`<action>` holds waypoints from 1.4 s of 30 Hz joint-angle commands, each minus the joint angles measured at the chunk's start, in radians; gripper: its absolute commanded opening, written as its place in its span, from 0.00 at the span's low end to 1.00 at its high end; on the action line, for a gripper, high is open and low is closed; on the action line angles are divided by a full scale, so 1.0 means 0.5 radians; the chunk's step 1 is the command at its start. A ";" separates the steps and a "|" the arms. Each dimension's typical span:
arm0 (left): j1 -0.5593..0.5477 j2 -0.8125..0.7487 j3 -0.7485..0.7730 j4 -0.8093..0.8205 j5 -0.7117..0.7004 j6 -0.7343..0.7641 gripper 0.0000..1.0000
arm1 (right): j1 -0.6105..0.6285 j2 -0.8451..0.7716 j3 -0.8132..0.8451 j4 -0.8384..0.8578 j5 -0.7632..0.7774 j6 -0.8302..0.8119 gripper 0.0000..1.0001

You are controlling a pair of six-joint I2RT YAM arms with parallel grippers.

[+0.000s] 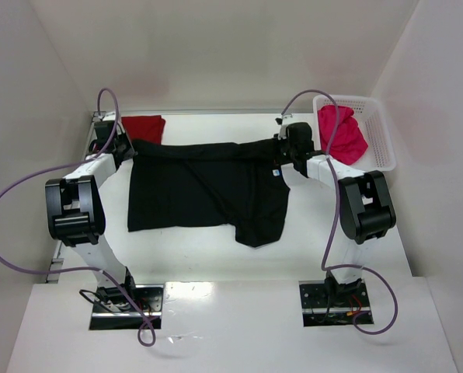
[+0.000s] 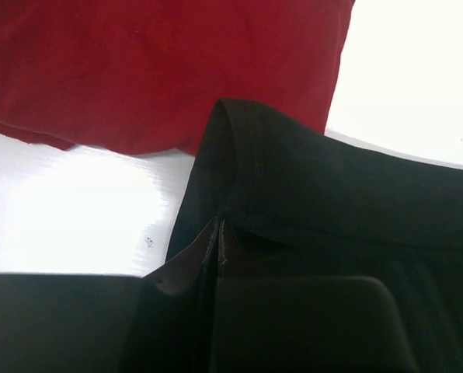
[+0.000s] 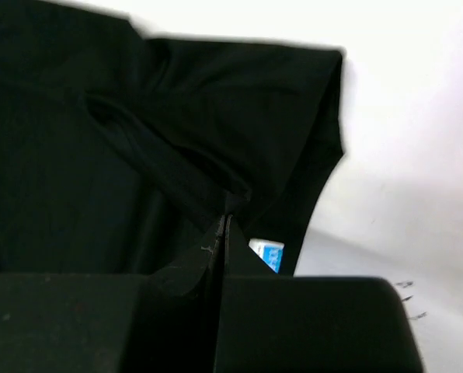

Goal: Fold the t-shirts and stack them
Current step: Fold the flattened tshirt in 1/3 of the way

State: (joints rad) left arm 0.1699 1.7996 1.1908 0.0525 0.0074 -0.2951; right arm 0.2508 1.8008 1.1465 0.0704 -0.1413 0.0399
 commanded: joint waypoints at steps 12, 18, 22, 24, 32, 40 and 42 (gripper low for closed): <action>0.013 0.006 -0.065 -0.044 0.154 -0.017 0.00 | 0.005 -0.067 0.048 -0.402 -0.196 -0.193 0.01; 0.013 0.012 -0.065 -0.105 0.084 -0.017 0.00 | -0.014 -0.043 0.066 -0.444 -0.141 -0.190 0.11; 0.013 0.033 -0.007 -0.188 0.046 -0.042 0.08 | -0.084 -0.119 0.088 -0.463 -0.184 -0.190 0.33; 0.013 0.033 -0.025 -0.188 -0.030 -0.066 0.30 | -0.103 -0.177 0.109 -0.463 -0.184 -0.172 0.45; 0.096 -0.031 0.174 -0.206 0.013 -0.125 0.78 | -0.124 -0.200 0.394 -0.377 -0.373 -0.061 0.93; 0.096 -0.004 0.324 -0.056 0.543 -0.030 0.85 | 0.010 0.245 0.710 -0.364 -0.530 -0.043 0.87; 0.096 0.042 0.364 -0.056 0.592 -0.051 0.85 | 0.133 0.337 0.778 -0.420 -0.512 -0.067 0.80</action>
State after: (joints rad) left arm 0.2192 1.8004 1.3277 -0.0284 0.1829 -0.3389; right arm 0.2352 1.8984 1.4822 -0.1089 -0.3573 0.0242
